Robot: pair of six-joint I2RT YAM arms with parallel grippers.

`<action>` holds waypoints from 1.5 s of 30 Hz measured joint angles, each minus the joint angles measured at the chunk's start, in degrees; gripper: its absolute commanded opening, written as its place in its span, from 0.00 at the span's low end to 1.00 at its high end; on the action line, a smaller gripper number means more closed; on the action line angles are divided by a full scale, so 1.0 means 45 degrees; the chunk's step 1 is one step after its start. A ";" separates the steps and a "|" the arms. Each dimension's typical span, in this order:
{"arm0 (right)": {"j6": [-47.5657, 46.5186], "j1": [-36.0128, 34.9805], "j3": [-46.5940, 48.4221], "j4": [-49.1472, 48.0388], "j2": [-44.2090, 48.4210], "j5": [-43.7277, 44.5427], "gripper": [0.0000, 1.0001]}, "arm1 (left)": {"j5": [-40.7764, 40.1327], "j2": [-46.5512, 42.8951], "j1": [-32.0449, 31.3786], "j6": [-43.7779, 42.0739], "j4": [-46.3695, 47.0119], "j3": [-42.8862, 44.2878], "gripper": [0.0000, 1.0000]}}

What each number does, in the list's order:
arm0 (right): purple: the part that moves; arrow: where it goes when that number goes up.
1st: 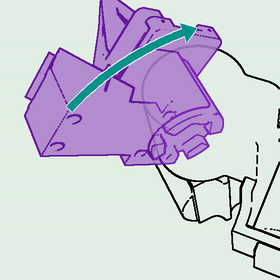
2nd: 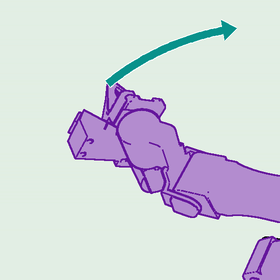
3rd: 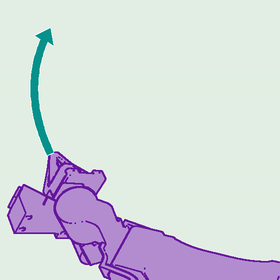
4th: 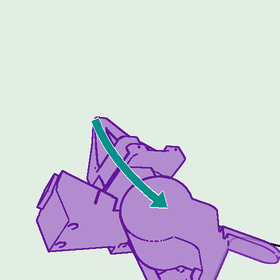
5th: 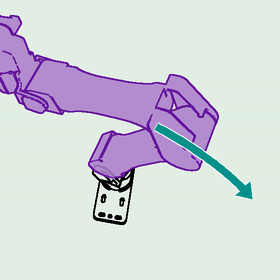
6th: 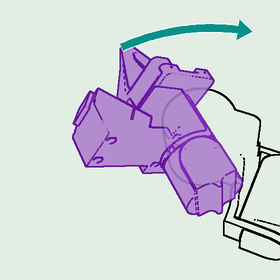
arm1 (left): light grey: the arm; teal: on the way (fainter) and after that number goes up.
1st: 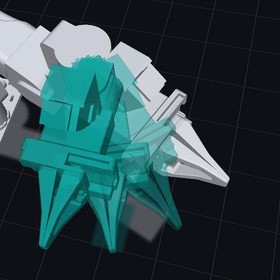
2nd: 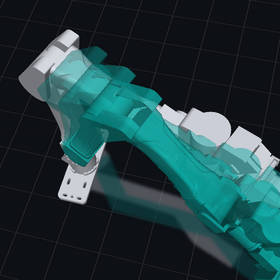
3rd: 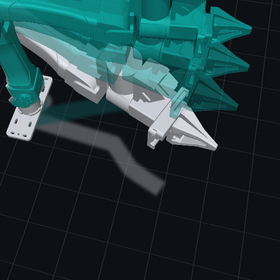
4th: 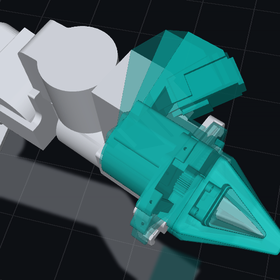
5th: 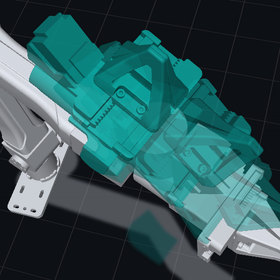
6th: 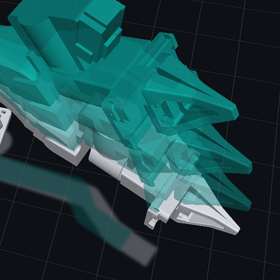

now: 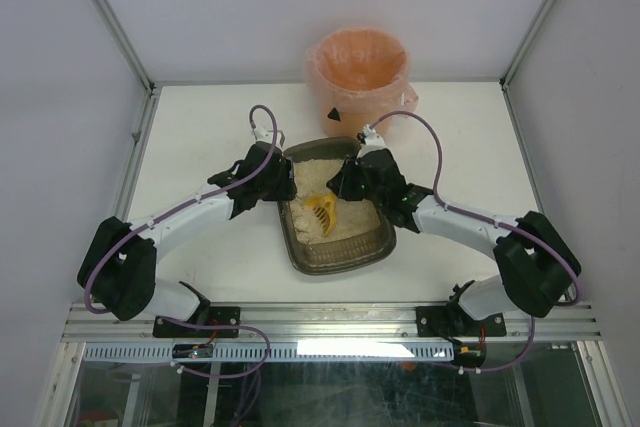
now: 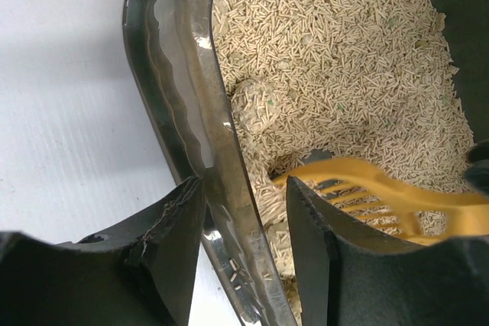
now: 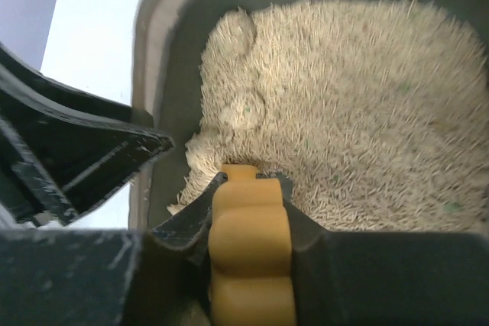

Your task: Clean the litter box

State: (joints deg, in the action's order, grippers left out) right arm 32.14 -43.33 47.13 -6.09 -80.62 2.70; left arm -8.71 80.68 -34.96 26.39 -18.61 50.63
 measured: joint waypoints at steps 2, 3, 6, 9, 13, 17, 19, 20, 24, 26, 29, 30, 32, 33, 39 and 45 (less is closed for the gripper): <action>0.0806 0.0000 -0.0476 -0.0457 -0.0389 -0.0384 0.00 | -0.0005 0.0015 0.0000 -0.0005 0.0000 0.0000 0.47; 0.1175 0.0015 -0.0602 -0.0695 -0.0563 -0.0486 0.00 | -0.0010 0.0019 0.0000 -0.0005 0.0000 0.0000 0.47; 0.1666 0.0078 -0.0670 -0.0996 -0.0627 -0.0743 0.00 | -0.0034 0.0044 0.0000 -0.0005 0.0000 0.0000 0.46; 0.1763 0.0078 -0.0714 -0.1015 -0.0602 -0.0763 0.00 | -0.0058 0.0058 -0.0034 -0.0010 0.0000 0.0000 0.47; 0.2011 0.0078 -0.0923 -0.1180 -0.0534 -0.0733 0.00 | -0.0165 0.0233 -0.0058 -0.0019 0.0034 0.0000 0.46; 0.2540 0.0078 -0.1273 -0.1613 -0.0539 -0.0617 0.00 | -0.0277 0.0306 -0.0078 -0.0024 0.0058 0.0010 0.46; 0.3021 0.0078 -0.1603 -0.1865 -0.0461 -0.0330 0.00 | -0.0296 0.0306 -0.0078 -0.0024 0.0063 0.0010 0.46; 0.3235 0.0078 -0.1773 -0.1914 -0.0369 -0.0209 0.00 | -0.0301 0.0306 -0.0078 -0.0019 0.0058 0.0010 0.46; 0.4469 -0.0029 -0.2705 -0.1943 0.0379 0.0350 0.00 | -0.0345 0.0306 -0.0083 -0.0019 0.0058 0.0015 0.46; 0.4920 -0.0160 -0.3041 -0.1943 0.0758 0.0612 0.00 | -0.0359 0.0306 -0.0083 -0.0019 0.0044 0.0024 0.46; 0.5493 -0.0287 -0.3536 -0.1938 0.1326 0.0835 0.00 | -0.0369 0.0306 -0.0083 -0.0019 0.0034 0.0029 0.46; 0.5673 -0.0311 -0.3682 -0.1943 0.1452 0.0908 0.00 | -0.0374 0.0306 -0.0083 -0.0019 0.0019 0.0049 0.47; 0.6013 -0.0321 -0.3920 -0.2050 0.1574 0.1025 0.00 | -0.0374 0.0306 -0.0083 -0.0019 -0.0015 0.0068 0.47; 0.6217 -0.0321 -0.4065 -0.2181 0.1613 0.1107 0.00 | -0.0374 0.0306 -0.0083 -0.0019 -0.0019 0.0073 0.47; 0.6912 -0.0296 -0.4901 -0.3050 0.1889 0.1491 0.00 | -0.0432 0.0311 -0.0155 -0.0029 -0.0063 0.0107 0.49; 0.6946 0.0087 -0.5362 -0.3740 0.2069 0.1379 0.00 | -0.0413 0.0321 -0.0155 -0.0029 -0.0097 0.0146 0.52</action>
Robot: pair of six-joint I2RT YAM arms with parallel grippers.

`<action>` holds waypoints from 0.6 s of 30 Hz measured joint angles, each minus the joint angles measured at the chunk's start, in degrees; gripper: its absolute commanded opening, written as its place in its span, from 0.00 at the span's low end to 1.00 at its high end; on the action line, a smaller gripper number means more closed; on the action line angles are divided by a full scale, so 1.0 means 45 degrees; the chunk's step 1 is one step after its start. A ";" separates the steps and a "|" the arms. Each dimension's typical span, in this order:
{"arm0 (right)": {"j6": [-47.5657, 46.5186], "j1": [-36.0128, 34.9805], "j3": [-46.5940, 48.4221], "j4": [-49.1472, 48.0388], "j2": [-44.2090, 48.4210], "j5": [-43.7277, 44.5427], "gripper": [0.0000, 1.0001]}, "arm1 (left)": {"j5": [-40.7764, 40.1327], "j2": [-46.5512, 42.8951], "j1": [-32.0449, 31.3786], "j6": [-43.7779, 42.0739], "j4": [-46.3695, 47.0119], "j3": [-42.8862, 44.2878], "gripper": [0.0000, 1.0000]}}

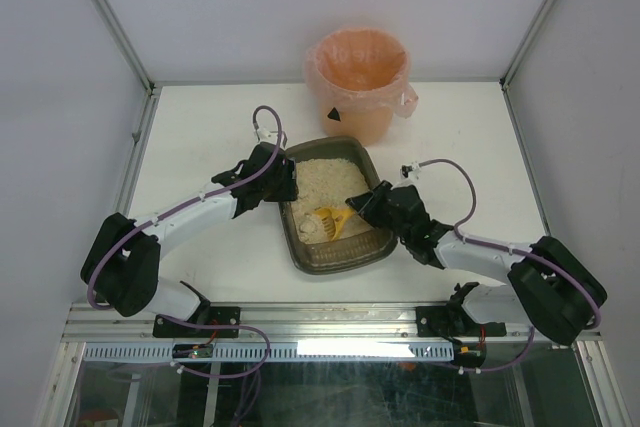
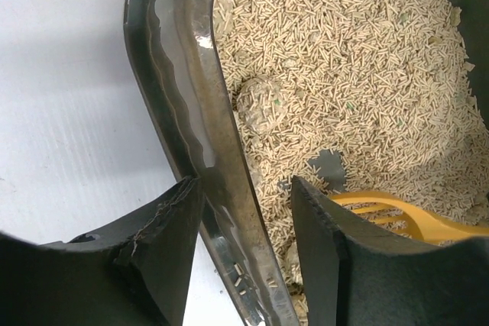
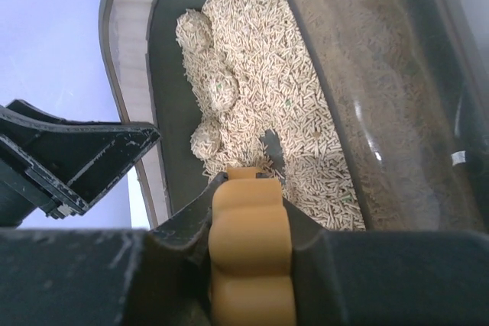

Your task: Clean the litter box

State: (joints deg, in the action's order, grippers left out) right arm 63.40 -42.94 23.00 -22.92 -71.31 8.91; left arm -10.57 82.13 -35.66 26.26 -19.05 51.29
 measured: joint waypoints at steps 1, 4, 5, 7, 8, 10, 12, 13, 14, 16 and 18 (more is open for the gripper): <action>0.0000 0.0160 -0.0058 -0.0155 0.0000 -0.0151 0.00 | 0.0005 -0.0005 -0.0005 0.0005 0.0000 0.0000 0.53; 0.0015 0.0661 -0.0131 -0.0510 -0.0112 -0.0481 0.00 | 0.0044 -0.0015 0.0000 0.0005 0.0005 0.0000 0.56; 0.0044 0.0831 -0.0151 -0.0699 -0.0204 -0.0597 0.00 | 0.0049 -0.0019 0.0000 0.0010 0.0005 0.0000 0.57; 0.0155 0.1171 -0.0194 -0.1171 -0.0423 -0.0884 0.00 | 0.0053 -0.0034 0.0005 0.0005 0.0000 0.0000 0.59; 0.0204 0.1326 -0.0194 -0.1409 -0.0534 -0.1020 0.00 | 0.0053 -0.0049 0.0024 0.0010 0.0000 0.0000 0.59; 0.0272 0.1545 -0.0194 -0.1744 -0.0670 -0.1180 0.00 | 0.0058 -0.0112 0.0029 0.0005 -0.0005 0.0000 0.60; 0.0277 0.1681 -0.0194 -0.1948 -0.0748 -0.1282 0.00 | 0.0058 -0.0189 0.0029 0.0010 -0.0005 0.0000 0.61; 0.0272 0.1710 -0.0194 -0.1982 -0.0753 -0.1316 0.00 | 0.0063 -0.0228 0.0029 0.0010 -0.0005 0.0000 0.61; 0.0267 0.1729 -0.0194 -0.1991 -0.0753 -0.1345 0.00 | 0.0063 -0.0257 0.0029 0.0010 -0.0005 0.0000 0.61; 0.0248 0.1739 -0.0194 -0.1987 -0.0748 -0.1379 0.00 | 0.0063 -0.0282 0.0029 0.0010 -0.0005 0.0000 0.61; 0.0194 0.1744 -0.0189 -0.1923 -0.0699 -0.1365 0.00 | 0.0063 -0.0291 0.0029 0.0010 -0.0005 0.0000 0.61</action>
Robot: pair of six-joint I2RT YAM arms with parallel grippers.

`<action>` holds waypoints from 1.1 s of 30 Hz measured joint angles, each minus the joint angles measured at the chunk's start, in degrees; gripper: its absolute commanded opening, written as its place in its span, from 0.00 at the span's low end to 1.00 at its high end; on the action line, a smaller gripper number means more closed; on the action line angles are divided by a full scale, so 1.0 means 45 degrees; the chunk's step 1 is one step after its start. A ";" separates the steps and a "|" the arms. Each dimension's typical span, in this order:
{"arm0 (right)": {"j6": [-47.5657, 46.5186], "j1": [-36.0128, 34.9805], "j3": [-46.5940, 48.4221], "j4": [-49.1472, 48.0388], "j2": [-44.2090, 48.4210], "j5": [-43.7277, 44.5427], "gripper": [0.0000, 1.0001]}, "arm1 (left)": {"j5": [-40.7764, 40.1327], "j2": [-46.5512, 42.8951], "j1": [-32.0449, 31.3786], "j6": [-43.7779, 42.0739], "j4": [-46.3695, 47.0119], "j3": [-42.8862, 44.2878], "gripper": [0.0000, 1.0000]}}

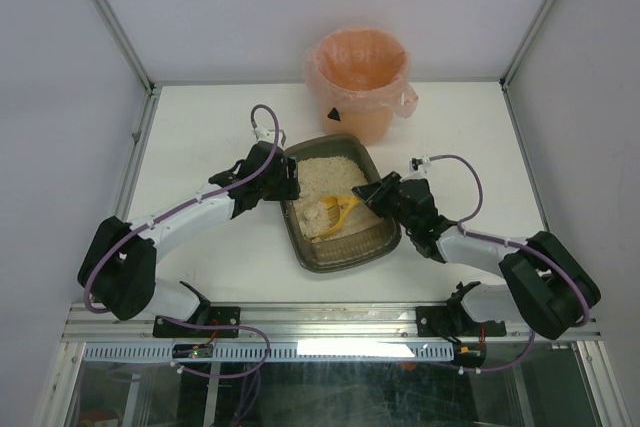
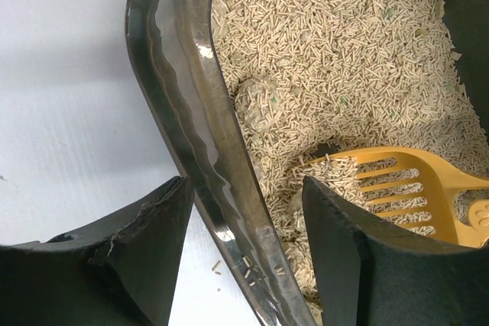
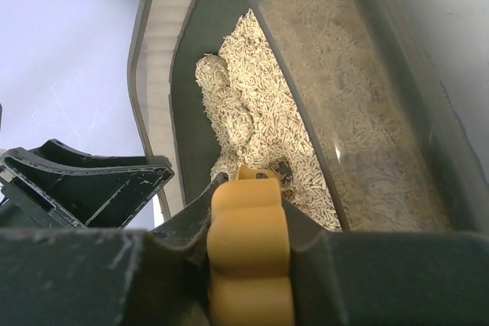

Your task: Clean the litter box

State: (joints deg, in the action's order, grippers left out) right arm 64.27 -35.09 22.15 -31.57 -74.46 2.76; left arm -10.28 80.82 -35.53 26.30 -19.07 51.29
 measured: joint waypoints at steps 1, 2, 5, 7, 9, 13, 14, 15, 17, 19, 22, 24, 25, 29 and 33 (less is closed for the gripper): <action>-0.0049 0.0010 0.0000 0.0102 0.0097 0.0010 0.00 | 0.0005 -0.0010 0.0005 -0.0005 -0.0005 0.0000 0.62; -0.0097 0.0024 0.0000 0.0219 0.0209 0.0024 0.00 | 0.0000 -0.0029 0.0005 -0.0005 -0.0005 0.0000 0.62; -0.0262 0.0214 0.0000 0.0578 0.0597 0.0053 0.00 | 0.0000 -0.0141 0.0087 -0.0005 -0.0010 0.0000 0.62; -0.0301 0.0403 0.0000 0.0651 0.0826 0.0049 0.00 | 0.0000 -0.0219 0.0102 -0.0005 -0.0010 0.0000 0.62; -0.0301 0.0617 -0.0034 0.0641 0.1030 0.0029 0.00 | 0.0000 -0.0277 0.0165 -0.0005 -0.0010 0.0000 0.62; -0.0287 0.0976 -0.0214 0.0612 0.1418 -0.0131 0.00 | -0.0005 -0.0301 0.0170 -0.0005 -0.0015 0.0000 0.62; -0.0267 0.1059 -0.0243 0.0607 0.1496 -0.0170 0.00 | -0.0005 -0.0301 0.0170 -0.0005 -0.0015 0.0000 0.62; -0.0262 0.1132 -0.0282 0.0602 0.1554 -0.0228 0.00 | -0.0005 -0.0301 0.0170 -0.0005 -0.0015 0.0000 0.62; -0.0223 0.1326 -0.0384 0.0554 0.1690 -0.0432 0.00 | -0.0005 -0.0301 0.0175 -0.0005 -0.0019 0.0000 0.62; -0.0151 0.1559 -0.0559 0.0345 0.1783 -0.0651 0.00 | 0.0000 -0.0306 0.0248 -0.0005 -0.0019 0.0000 0.62; 0.0034 0.2045 -0.0957 -0.0131 0.1919 -0.1122 0.00 | 0.0000 -0.0321 0.0253 -0.0005 -0.0029 0.0000 0.62; 0.0141 0.2331 -0.1224 -0.0413 0.2045 -0.1438 0.00 | 0.0000 -0.0335 0.0253 -0.0005 -0.0034 0.0000 0.62; 0.0189 0.2467 -0.1326 -0.0544 0.2108 -0.1598 0.00 | 0.0000 -0.0355 0.0253 -0.0005 -0.0039 0.0000 0.62; 0.0219 0.2744 -0.1423 -0.0753 0.2331 -0.2021 0.00 | 0.0005 -0.0486 0.0257 0.0000 -0.0039 0.0000 0.62; -0.0068 0.2773 -0.1423 -0.0729 0.2526 -0.2050 0.00 | 0.0053 -0.0559 0.0257 0.0005 -0.0029 0.0000 0.61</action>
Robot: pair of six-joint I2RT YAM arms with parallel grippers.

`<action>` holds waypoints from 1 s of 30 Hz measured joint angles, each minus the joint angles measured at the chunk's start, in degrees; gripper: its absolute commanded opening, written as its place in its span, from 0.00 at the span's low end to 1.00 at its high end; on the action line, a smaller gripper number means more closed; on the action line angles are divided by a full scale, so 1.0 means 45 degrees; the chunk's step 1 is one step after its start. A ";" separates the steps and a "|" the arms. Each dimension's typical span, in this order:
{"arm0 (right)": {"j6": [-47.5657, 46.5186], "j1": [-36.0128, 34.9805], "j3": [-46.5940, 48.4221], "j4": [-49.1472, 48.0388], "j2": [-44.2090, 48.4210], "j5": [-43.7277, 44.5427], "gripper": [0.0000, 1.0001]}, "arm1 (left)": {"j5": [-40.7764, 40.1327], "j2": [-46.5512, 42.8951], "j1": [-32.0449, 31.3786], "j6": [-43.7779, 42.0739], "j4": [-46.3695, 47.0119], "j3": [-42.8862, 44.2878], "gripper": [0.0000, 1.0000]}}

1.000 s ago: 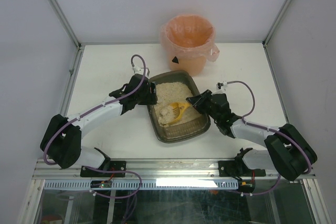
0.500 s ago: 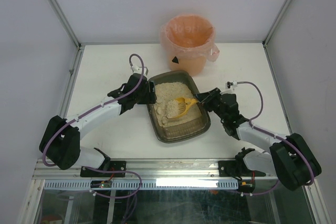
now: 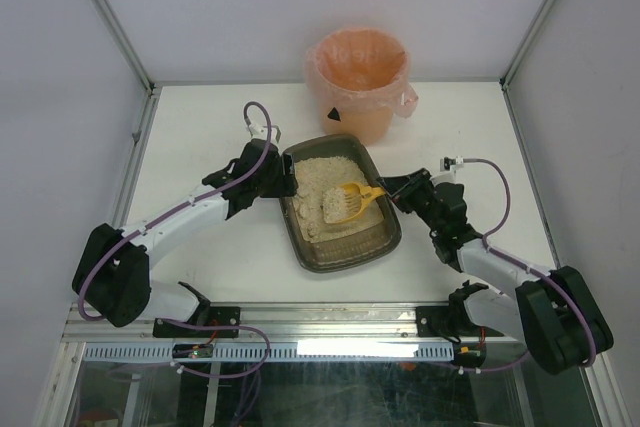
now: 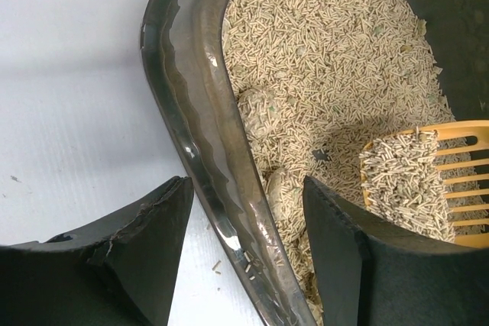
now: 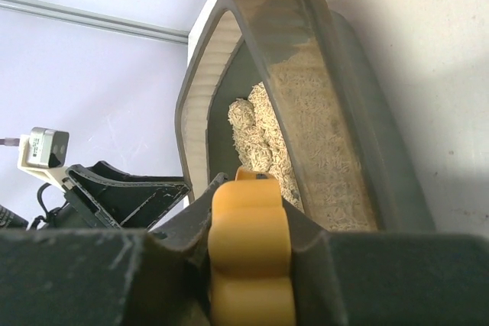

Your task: Clean the litter box

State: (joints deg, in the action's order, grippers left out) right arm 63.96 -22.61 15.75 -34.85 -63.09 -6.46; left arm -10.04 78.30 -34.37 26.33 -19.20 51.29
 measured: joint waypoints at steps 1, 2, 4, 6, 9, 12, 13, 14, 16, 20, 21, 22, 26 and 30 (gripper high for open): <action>-0.0117 0.0000 0.0000 0.0000 0.0019 0.0039 0.00 | 0.0015 0.0000 0.0005 0.0005 0.0000 0.0000 0.61; -0.0272 -0.0005 0.0000 0.0000 0.0034 0.0087 0.00 | 0.0024 0.0000 0.0063 0.0005 0.0000 0.0000 0.61; -0.0656 -0.0073 0.0000 0.0000 0.0044 0.0243 0.05 | 0.0034 0.0000 0.0078 0.0005 0.0005 0.0000 0.61; -0.1224 -0.0185 0.0019 0.0049 0.0044 0.0374 0.13 | 0.0044 0.0000 0.0078 0.0005 0.0005 0.0000 0.61; -0.2118 -0.0408 0.0131 0.0321 0.0083 0.0529 0.24 | 0.0068 0.0000 0.0078 0.0005 0.0010 0.0000 0.61; -0.2982 -0.0500 0.0287 0.0738 0.0296 0.0559 0.35 | 0.0160 0.0000 0.0078 0.0015 0.0019 0.0000 0.61; -0.3230 -0.0505 0.0345 0.0903 0.0427 0.0568 0.35 | 0.0189 0.0000 0.0078 0.0015 0.0024 0.0000 0.61; -0.3478 -0.0505 0.0427 0.1127 0.0612 0.0573 0.35 | 0.0238 0.0000 0.0078 0.0015 0.0024 0.0000 0.61; -0.3793 -0.0505 0.0607 0.1637 0.1010 0.0578 0.35 | 0.0262 -0.0005 0.0078 0.0015 0.0039 0.0000 0.61; -0.4138 -0.0437 0.1409 0.3303 0.1569 0.0578 0.61 | 0.0262 -0.0024 0.0078 0.0019 0.0078 0.0000 0.61; -0.4410 -0.0369 0.1797 0.3944 0.1569 0.0646 0.63 | 0.0262 -0.0029 0.0078 0.0015 0.0083 0.0000 0.61; -0.4682 -0.0287 0.2195 0.4580 0.1549 0.0719 0.66 | 0.0267 -0.0044 0.0078 0.0019 0.0092 0.0000 0.61; -0.5673 0.0185 0.3842 0.6975 0.1141 0.0894 0.71 | 0.0267 -0.0102 0.0078 0.0019 0.0185 0.0000 0.61; -0.6839 0.0899 0.5887 0.9617 0.0126 0.0656 0.72 | 0.0277 -0.0209 0.0078 0.0019 0.0189 -0.0005 0.61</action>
State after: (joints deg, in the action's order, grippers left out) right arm 33.19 -18.57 42.24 8.43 -62.52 -3.51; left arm -8.80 77.36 -34.02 26.41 -18.35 51.27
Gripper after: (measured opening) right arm 0.718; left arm 0.612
